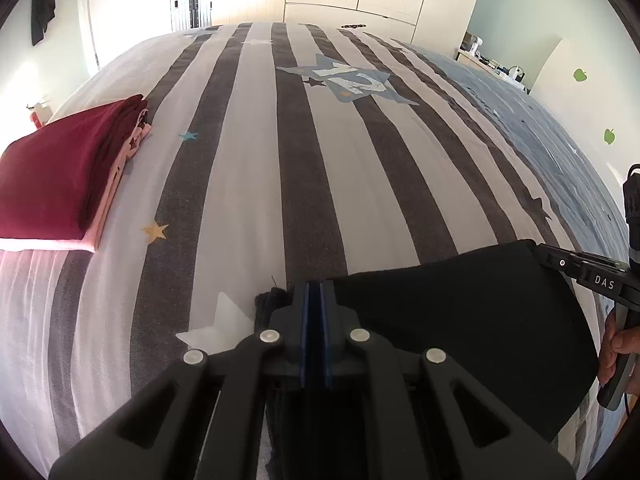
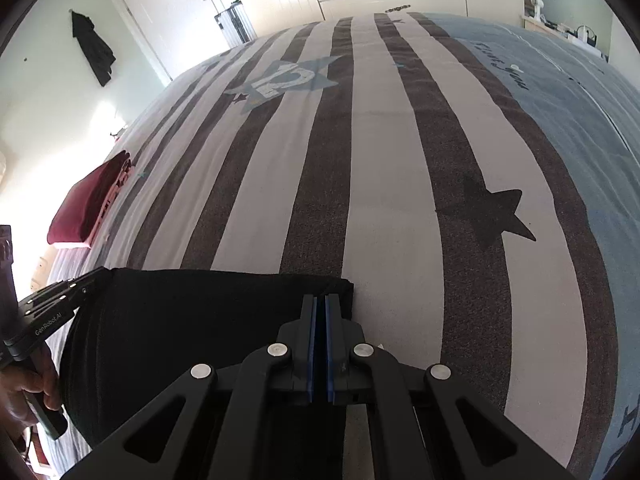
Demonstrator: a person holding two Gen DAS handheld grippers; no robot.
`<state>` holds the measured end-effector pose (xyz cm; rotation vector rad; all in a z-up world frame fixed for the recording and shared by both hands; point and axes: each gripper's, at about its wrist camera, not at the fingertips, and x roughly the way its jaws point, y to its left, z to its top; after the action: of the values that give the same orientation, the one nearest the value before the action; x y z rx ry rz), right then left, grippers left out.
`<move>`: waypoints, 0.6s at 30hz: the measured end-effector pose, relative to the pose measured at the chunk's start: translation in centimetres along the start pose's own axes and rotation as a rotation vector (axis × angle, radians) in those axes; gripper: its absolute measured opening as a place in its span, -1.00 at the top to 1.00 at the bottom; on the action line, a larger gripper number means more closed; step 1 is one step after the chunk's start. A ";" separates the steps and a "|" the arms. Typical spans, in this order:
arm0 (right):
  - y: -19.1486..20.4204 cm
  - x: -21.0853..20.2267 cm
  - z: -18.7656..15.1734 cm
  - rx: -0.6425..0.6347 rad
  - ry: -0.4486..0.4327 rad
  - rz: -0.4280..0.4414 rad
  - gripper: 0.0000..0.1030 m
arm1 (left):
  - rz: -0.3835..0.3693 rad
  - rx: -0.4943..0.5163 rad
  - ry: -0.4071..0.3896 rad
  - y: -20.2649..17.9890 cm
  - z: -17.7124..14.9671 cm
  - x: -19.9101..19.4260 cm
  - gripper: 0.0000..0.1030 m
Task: Fold clothes
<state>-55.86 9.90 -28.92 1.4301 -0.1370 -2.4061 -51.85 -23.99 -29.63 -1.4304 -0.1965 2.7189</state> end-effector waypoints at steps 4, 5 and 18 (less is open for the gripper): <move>0.0 -2.2 0.2 0.003 -0.054 -0.028 0.91 | 0.009 -0.074 -0.091 0.8 0.7 -3.1 0.88; 0.3 -3.3 0.1 -0.006 -0.086 -0.043 0.89 | 0.020 -0.082 -0.134 0.9 1.0 -4.3 0.88; 10.1 -8.6 -10.2 -0.135 -0.201 0.200 0.85 | -0.132 -0.099 -0.112 -5.0 -8.6 -9.4 0.88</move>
<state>-40.86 4.18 -24.13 1.0613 -0.1550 -2.3395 -39.47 -19.38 -26.05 -1.2393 -0.4209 2.7167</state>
